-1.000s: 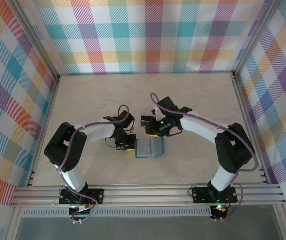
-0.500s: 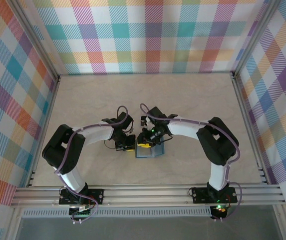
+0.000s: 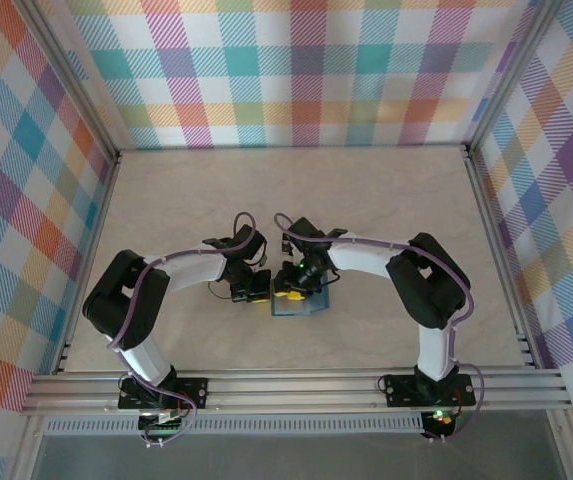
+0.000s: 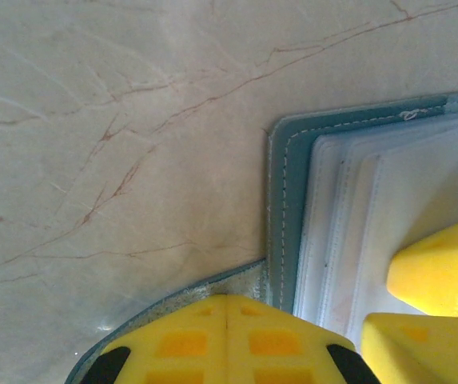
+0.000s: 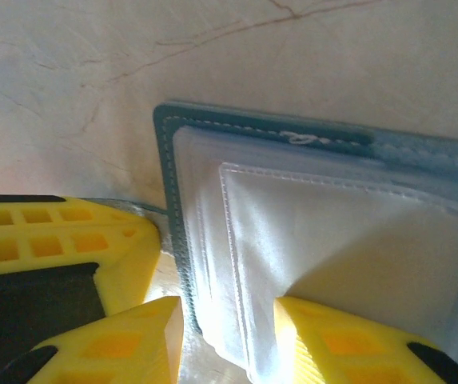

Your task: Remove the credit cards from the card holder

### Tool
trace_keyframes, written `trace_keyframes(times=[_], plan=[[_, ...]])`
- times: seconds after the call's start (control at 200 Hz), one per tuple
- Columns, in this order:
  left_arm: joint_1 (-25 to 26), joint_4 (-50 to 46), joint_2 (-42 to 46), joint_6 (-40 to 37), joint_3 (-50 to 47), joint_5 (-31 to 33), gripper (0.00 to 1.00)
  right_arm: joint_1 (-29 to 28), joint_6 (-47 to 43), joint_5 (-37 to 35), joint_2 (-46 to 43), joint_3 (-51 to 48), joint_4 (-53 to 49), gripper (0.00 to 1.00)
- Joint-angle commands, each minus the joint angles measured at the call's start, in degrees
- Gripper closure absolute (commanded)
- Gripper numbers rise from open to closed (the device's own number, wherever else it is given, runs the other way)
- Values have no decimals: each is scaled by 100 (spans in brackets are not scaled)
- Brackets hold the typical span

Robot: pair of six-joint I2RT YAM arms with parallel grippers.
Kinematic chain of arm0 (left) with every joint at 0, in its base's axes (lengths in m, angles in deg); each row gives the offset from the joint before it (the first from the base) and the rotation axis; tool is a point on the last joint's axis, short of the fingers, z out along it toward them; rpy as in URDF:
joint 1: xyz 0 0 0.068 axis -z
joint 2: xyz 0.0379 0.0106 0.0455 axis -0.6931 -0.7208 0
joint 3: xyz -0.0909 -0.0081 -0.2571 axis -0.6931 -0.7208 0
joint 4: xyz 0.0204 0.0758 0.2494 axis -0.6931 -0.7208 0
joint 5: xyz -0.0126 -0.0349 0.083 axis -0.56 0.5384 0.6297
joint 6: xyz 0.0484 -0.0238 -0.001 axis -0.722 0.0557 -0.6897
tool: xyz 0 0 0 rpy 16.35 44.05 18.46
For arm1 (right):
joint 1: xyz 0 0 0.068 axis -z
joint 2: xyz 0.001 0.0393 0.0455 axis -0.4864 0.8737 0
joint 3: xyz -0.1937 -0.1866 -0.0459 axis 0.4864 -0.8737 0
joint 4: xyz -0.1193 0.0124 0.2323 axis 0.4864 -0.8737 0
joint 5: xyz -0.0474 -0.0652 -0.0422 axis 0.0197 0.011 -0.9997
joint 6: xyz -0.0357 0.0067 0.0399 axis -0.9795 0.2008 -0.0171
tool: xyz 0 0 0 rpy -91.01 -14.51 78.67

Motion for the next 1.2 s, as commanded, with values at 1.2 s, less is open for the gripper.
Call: trace_keyframes(times=[1.2], plan=[[39, -680, 42, -69, 125, 220, 100, 13, -693, -2733, -418, 437, -2679, 44]])
